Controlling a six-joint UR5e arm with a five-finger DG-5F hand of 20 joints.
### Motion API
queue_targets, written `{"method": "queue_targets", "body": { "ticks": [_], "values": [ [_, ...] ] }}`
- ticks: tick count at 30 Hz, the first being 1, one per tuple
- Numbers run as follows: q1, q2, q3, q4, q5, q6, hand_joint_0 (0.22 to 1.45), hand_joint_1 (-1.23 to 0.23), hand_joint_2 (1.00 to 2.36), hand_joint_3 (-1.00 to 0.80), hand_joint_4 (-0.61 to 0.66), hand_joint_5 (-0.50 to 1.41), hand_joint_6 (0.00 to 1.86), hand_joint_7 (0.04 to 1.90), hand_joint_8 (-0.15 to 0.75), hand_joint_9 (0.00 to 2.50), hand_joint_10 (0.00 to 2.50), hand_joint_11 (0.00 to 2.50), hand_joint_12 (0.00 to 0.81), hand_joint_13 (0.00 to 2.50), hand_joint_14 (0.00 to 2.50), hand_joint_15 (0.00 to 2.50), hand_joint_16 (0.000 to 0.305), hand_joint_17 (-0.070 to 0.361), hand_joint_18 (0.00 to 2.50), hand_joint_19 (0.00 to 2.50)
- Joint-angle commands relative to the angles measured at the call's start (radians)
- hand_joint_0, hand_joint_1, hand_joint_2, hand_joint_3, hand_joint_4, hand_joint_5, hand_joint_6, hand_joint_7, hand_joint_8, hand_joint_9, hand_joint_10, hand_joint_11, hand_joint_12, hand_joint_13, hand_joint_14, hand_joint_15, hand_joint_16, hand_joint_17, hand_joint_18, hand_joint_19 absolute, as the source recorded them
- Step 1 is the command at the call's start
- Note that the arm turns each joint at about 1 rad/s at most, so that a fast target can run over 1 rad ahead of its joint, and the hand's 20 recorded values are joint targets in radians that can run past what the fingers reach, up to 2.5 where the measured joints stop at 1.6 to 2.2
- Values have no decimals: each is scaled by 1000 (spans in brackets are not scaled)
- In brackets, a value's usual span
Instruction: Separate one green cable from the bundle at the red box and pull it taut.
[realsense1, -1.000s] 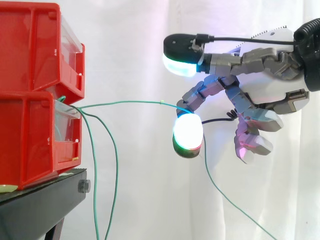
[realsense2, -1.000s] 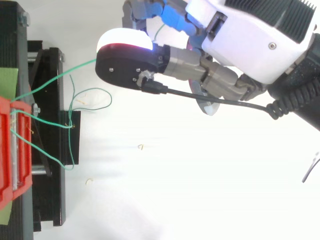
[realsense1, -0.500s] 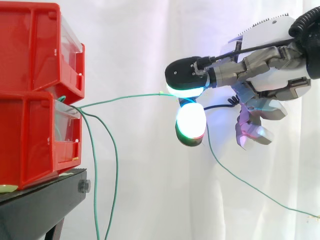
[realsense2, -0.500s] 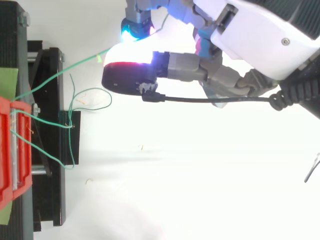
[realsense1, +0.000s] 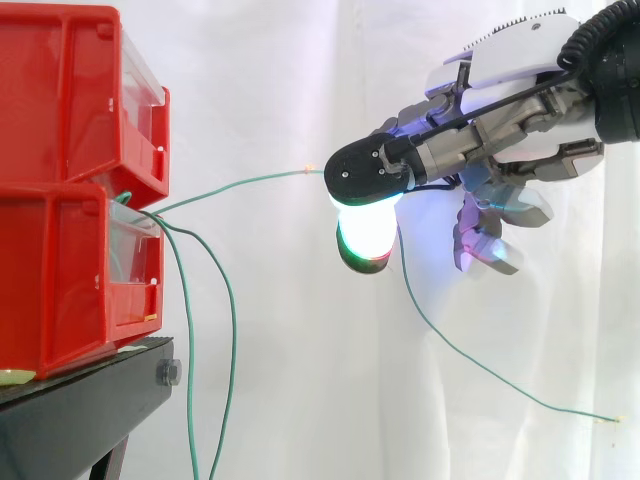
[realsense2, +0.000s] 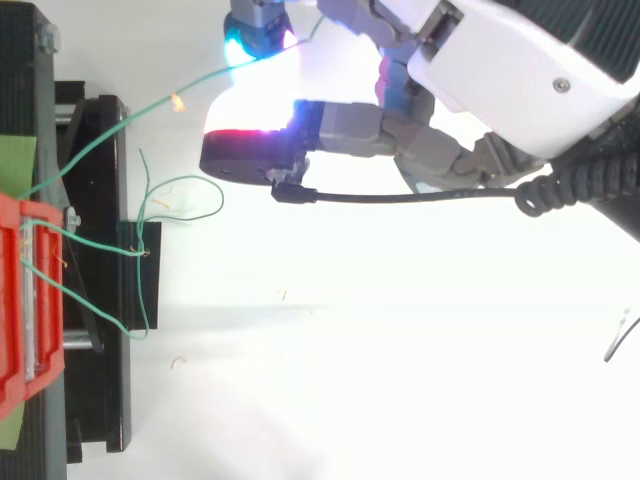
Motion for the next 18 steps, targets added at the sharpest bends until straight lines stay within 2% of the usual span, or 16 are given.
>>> {"method": "queue_targets", "body": {
  "ticks": [1, 6, 9, 13, 18],
  "values": [
    [-2, 0, 0, 1, -2, -5, 690, -646, 1000, -500, -38, 143, 502, 1304, 194, 2118, 24, 680, 412, 1618, 24, 834, 47, 105, 1071, 647],
    [-2, 0, 0, 4, -14, -26, 694, -695, 1000, -500, -25, 139, 502, 1299, 205, 2087, 23, 678, 405, 1605, 24, 849, 46, 103, 1048, 643],
    [-4, 0, 0, 4, -25, -46, 699, -785, 1000, -500, 27, 132, 502, 1295, 209, 2057, 25, 695, 408, 1593, 25, 864, 46, 104, 1037, 631],
    [-4, 6, -2, 4, -50, -81, 709, -897, 1000, -500, 88, 124, 502, 1313, 217, 2007, 22, 686, 401, 1582, 26, 867, 46, 103, 1029, 608],
    [-4, 14, 0, 1, -79, -129, 725, -923, 1000, -500, 106, 122, 502, 1305, 211, 1995, 25, 701, 383, 1559, 25, 859, 43, 98, 1013, 610]
  ]
}}
